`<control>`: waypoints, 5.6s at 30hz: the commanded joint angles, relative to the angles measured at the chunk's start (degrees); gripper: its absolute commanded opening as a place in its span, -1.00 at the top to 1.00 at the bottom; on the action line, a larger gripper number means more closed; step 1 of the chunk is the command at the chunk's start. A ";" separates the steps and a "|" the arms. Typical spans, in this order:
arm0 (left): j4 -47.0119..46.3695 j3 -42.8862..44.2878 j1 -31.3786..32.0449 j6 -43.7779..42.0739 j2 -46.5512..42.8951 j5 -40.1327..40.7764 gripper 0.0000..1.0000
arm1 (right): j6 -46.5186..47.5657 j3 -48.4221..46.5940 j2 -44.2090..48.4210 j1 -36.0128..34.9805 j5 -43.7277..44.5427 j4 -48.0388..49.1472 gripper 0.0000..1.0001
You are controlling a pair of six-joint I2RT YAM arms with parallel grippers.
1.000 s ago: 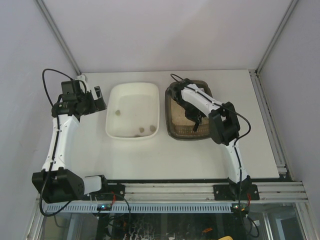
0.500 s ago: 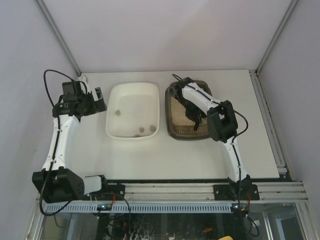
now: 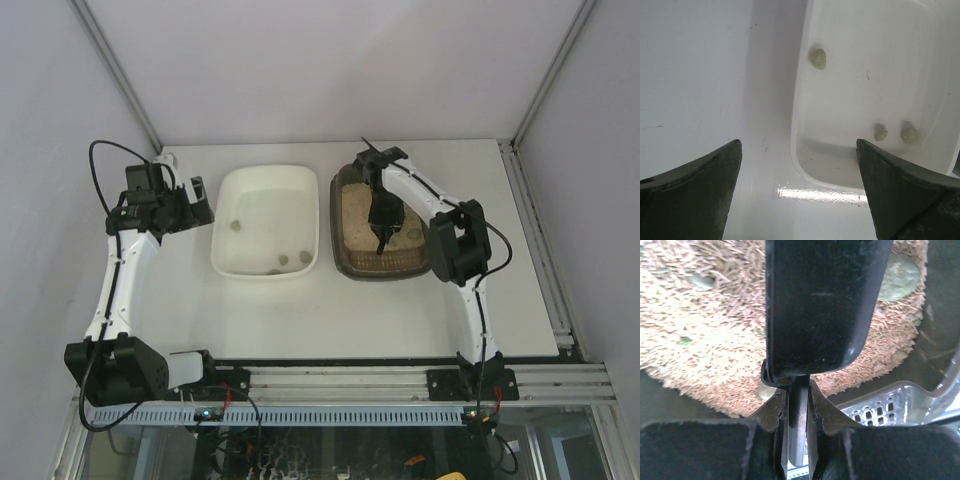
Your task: Clean the litter box
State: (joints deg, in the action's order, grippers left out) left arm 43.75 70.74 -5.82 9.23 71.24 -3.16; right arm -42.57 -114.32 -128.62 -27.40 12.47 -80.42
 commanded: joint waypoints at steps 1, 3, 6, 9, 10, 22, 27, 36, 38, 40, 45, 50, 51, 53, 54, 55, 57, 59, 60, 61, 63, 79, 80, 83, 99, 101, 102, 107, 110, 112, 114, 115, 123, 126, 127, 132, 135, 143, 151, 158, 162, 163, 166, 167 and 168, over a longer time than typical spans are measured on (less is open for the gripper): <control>-1.58 -1.81 0.45 -1.42 -0.67 0.02 -1.00 | 4.58 1.35 3.72 0.90 -10.37 7.77 1.00; -1.56 -1.83 0.46 -1.53 -0.66 -0.02 -1.00 | 5.28 2.64 4.77 1.67 -11.64 9.35 1.00; -1.65 -1.84 0.46 -1.48 -0.59 -0.32 -1.00 | 6.52 6.21 7.38 3.01 -14.71 13.30 1.00; -1.64 -1.83 0.40 -1.46 -0.30 -0.61 -1.00 | 7.26 10.42 9.92 5.16 -18.47 17.13 1.00; -1.65 -1.79 0.45 -1.44 -0.11 -0.64 -1.00 | 7.42 11.71 10.41 5.91 -19.59 18.19 1.00; -1.25 -2.06 0.74 -1.29 0.15 -2.21 -1.00 | 9.43 28.90 20.59 12.31 -31.44 35.81 1.00; -1.12 -3.07 0.93 -0.98 0.22 -4.40 -1.00 | 8.84 36.73 24.92 15.38 -36.72 44.77 1.00; -1.29 -4.15 1.05 -1.25 -0.35 -5.57 -1.00 | 9.49 42.12 26.18 19.22 -42.51 49.94 1.00; -1.45 -4.41 1.06 -1.15 -0.38 -5.89 -1.00 | 9.58 43.05 27.08 19.27 -42.93 51.15 1.00; -1.54 -4.71 1.02 -1.07 -0.34 -6.13 -1.00 | 9.45 44.56 28.08 19.43 -44.03 52.98 1.00; -1.56 -5.17 1.07 -1.23 -0.06 -6.53 -0.99 | 8.62 48.09 29.88 20.54 -50.25 58.68 1.00; -1.82 -5.73 1.02 -2.49 -0.53 -8.88 -1.00 | 6.71 52.26 32.23 21.73 -56.39 65.73 1.00; -2.01 -5.97 1.02 -2.94 -0.64 -9.67 -1.00 | 6.25 53.40 32.68 22.07 -57.84 67.56 1.00; -2.35 -6.49 1.02 -3.90 -0.82 -11.20 -1.00 | 4.91 56.22 33.54 22.48 -61.22 72.38 1.00; -2.69 -6.79 1.06 -4.35 -0.92 -11.40 -1.00 | 3.88 58.26 33.82 22.66 -62.72 74.90 1.00; -2.96 -7.02 1.08 -4.44 -0.99 -11.43 -1.00 | 3.26 59.28 34.06 22.84 -63.53 76.60 1.00; -3.21 -7.32 1.07 -4.61 -0.94 -11.53 -1.00 | 2.82 61.03 34.85 22.83 -63.04 78.31 1.00; -3.23 -7.46 1.05 -4.92 -0.77 -11.73 -1.00 | 2.18 63.01 35.98 23.08 -62.72 80.65 1.00; -3.23 -7.50 1.08 -5.07 -0.65 -11.96 -1.00 | 1.23 64.26 36.50 23.28 -63.47 83.00 1.00; -3.23 -7.54 1.03 -5.29 -0.54 -12.16 -1.00 | -0.44 65.82 37.03 23.44 -64.76 88.04 1.00; -3.12 -7.55 1.08 -6.10 -0.34 -13.40 -1.00 | -7.45 71.10 37.72 23.79 -68.74 103.64 1.00; -0.84 -7.47 1.08 -11.11 0.19 -21.93 -1.00 | -35.17 84.36 31.12 24.94 -72.58 166.15 1.00; -0.70 -7.38 1.07 -11.16 0.35 -22.31 -1.00 | -35.22 83.94 30.19 23.93 -73.61 166.14 1.00; -0.35 -7.12 1.05 -11.38 0.54 -22.67 -0.99 | -37.10 84.38 29.14 25.55 -73.30 166.41 1.00; 0.64 -7.11 1.12 -12.73 0.53 -25.28 -0.99 | -46.42 80.66 23.01 17.28 -69.20 166.38 1.00; 0.64 -7.11 1.10 -12.75 0.56 -25.23 -1.00 | -47.09 79.36 22.30 14.34 -69.49 166.37 1.00; 0.68 -7.04 1.16 -12.77 0.68 -25.27 -1.00 | -47.31 79.10 22.27 14.09 -69.41 166.40 1.00; 1.68 -6.58 1.13 -13.17 1.00 -26.33 -1.00 | -50.53 80.09 22.49 20.57 -65.56 166.58 1.00; 1.78 -6.62 1.12 -13.32 0.84 -26.54 -0.99 | -51.39 79.22 21.01 19.09 -66.26 166.38 1.00; 1.74 -6.67 1.09 -13.45 0.79 -26.55 -0.99 | -51.53 78.71 19.57 16.53 -67.67 166.38 1.00; 1.69 -6.67 1.09 -13.53 0.83 -26.67 -0.99 | -51.65 78.64 18.76 15.88 -68.71 166.49 1.00; 1.76 -6.67 1.18 -13.54 0.92 -26.83 -0.99 | -51.77 78.63 18.60 16.44 -68.96 166.47 1.00; 1.78 -6.83 1.24 -13.89 0.82 -27.43 -0.99 | -52.25 79.02 18.38 16.97 -69.58 166.29 1.00; 1.78 -6.91 1.31 -13.90 0.87 -27.42 -0.99 | -52.72 79.41 18.18 18.21 -70.46 166.42 1.00; 1.78 -6.95 1.33 -13.83 0.96 -27.36 -0.99 | -53.17 79.88 18.22 19.24 -69.76 166.51 1.00; 1.86 -6.93 1.62 -13.45 1.62 -27.07 -0.99 | -54.09 79.11 18.12 19.02 -69.93 166.32 1.00; 1.87 -7.02 1.79 -13.25 1.70 -26.08 -0.99 | -54.48 78.40 18.19 17.96 -71.04 166.45 1.00; 0.64 -6.28 1.92 -9.92 2.54 -19.14 -0.99 | -57.35 78.14 16.18 18.38 -70.71 166.55 1.00; -1.51 -6.57 1.95 -6.74 1.68 -14.26 -0.99 | -54.68 78.50 18.91 16.18 -71.33 162.96 1.00; 0.89 -4.44 1.88 -7.41 4.44 -12.43 -0.99 | -58.25 80.49 21.47 21.84 -70.26 166.16 1.00; 0.48 -4.36 1.78 -8.71 4.68 -8.08 -0.99 | -57.54 82.68 22.80 19.19 -71.47 166.03 1.00; 0.08 -4.60 1.74 -9.09 4.44 -7.52 -0.99 | -57.30 83.17 23.43 19.08 -71.49 165.96 1.00; -1.85 -5.51 1.67 -10.08 3.60 -5.12 -0.99 | -56.10 83.04 24.61 18.69 -72.16 163.77 1.00; -2.87 -5.97 1.71 -10.52 3.29 -3.18 -0.99 | -55.12 82.58 25.16 18.55 -72.82 161.87 1.00; -4.00 -6.23 1.76 -10.63 3.07 -0.34 -0.99 | -53.93 82.16 25.76 18.40 -73.67 159.40 1.00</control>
State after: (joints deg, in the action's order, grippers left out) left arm 43.94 64.23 -4.25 0.62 76.40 -10.96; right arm -99.79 -31.20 -106.59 -8.27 -59.27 81.14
